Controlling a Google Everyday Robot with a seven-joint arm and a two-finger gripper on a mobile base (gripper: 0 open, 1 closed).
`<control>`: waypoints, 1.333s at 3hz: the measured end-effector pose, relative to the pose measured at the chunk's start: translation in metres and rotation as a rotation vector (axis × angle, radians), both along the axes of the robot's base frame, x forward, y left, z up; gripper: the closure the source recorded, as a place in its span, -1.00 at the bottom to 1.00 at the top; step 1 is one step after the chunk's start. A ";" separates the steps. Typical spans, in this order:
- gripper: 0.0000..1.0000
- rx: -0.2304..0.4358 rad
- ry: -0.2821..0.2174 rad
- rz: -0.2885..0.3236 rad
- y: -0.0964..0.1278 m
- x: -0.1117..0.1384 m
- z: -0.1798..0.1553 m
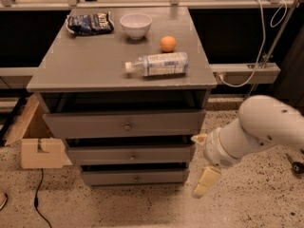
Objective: Open bottom drawer
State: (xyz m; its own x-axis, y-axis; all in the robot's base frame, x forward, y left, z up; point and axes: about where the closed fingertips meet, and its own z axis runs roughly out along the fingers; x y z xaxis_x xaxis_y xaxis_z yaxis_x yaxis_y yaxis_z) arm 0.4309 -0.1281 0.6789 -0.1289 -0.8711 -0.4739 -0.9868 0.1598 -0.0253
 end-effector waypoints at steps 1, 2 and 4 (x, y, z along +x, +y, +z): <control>-1.00 0.035 0.009 0.057 0.016 0.003 -0.072; -1.00 0.097 0.035 0.090 0.036 0.010 -0.134; -1.00 0.117 0.067 0.091 0.041 0.005 -0.153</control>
Offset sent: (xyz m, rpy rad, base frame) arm 0.0187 0.0592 -0.2125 0.1792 0.0752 0.1231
